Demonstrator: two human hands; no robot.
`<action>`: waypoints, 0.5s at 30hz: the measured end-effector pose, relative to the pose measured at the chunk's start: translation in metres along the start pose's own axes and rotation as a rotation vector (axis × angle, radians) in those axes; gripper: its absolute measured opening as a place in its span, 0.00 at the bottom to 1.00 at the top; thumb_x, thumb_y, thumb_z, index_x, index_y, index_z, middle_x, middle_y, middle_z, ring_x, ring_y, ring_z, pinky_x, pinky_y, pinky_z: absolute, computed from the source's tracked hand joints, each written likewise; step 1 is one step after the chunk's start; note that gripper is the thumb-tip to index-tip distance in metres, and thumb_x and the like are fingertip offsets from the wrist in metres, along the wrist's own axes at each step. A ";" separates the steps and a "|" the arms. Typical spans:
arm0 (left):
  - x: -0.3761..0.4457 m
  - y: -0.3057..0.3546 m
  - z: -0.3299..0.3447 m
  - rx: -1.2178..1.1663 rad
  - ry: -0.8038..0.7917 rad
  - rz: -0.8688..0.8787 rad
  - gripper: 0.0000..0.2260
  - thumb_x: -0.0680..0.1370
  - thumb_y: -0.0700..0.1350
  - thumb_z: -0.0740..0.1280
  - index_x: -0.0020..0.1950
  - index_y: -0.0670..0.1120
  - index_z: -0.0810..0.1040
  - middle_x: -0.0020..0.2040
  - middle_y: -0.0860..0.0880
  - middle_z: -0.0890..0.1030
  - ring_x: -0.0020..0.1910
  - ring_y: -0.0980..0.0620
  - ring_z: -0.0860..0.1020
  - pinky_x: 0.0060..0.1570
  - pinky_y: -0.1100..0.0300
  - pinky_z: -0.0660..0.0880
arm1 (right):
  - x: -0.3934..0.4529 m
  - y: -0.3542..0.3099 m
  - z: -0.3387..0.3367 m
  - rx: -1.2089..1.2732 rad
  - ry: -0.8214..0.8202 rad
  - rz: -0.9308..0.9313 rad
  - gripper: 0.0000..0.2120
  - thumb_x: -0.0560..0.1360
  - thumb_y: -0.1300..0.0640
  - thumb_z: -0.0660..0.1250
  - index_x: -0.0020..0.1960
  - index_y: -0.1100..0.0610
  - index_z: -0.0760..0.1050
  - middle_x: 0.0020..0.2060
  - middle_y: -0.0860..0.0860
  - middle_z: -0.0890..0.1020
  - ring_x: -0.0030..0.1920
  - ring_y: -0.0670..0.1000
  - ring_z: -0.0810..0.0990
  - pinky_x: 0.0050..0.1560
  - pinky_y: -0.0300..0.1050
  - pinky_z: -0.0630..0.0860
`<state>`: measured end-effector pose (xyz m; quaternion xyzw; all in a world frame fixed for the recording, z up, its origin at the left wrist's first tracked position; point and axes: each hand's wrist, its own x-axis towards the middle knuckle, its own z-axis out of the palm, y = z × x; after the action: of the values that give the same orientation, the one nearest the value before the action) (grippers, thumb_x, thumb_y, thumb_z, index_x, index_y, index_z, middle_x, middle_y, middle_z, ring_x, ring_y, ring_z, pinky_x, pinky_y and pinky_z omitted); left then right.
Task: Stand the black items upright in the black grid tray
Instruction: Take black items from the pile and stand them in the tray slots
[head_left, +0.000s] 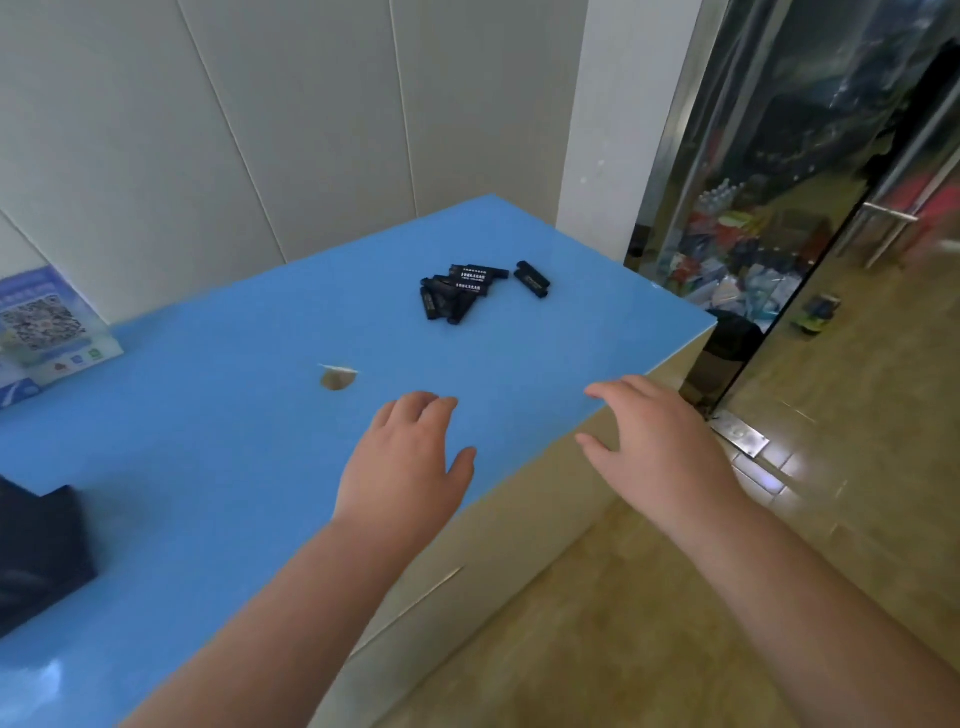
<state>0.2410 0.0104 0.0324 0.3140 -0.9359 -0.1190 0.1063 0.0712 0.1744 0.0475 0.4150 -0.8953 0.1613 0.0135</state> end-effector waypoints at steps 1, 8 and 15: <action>0.005 0.007 0.003 0.003 -0.001 0.000 0.25 0.80 0.58 0.60 0.75 0.51 0.65 0.72 0.54 0.67 0.71 0.50 0.64 0.68 0.59 0.64 | 0.004 0.007 -0.002 -0.001 0.003 0.000 0.24 0.78 0.46 0.68 0.72 0.49 0.70 0.64 0.45 0.76 0.65 0.49 0.74 0.62 0.44 0.72; 0.047 0.032 0.024 0.005 -0.027 -0.003 0.25 0.80 0.58 0.61 0.75 0.51 0.65 0.72 0.53 0.67 0.72 0.51 0.64 0.69 0.58 0.63 | 0.034 0.041 0.005 0.034 -0.004 0.003 0.20 0.78 0.47 0.67 0.69 0.49 0.73 0.63 0.44 0.77 0.63 0.48 0.75 0.60 0.43 0.73; 0.125 0.039 0.047 -0.030 -0.020 -0.001 0.25 0.80 0.57 0.61 0.74 0.50 0.66 0.72 0.53 0.68 0.71 0.50 0.65 0.68 0.58 0.64 | 0.095 0.067 0.013 0.016 -0.041 0.002 0.19 0.80 0.47 0.65 0.70 0.49 0.72 0.63 0.44 0.76 0.64 0.48 0.74 0.60 0.42 0.74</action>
<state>0.1086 -0.0289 0.0147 0.3114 -0.9350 -0.1363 0.1016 -0.0392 0.1409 0.0316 0.4174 -0.8945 0.1599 -0.0085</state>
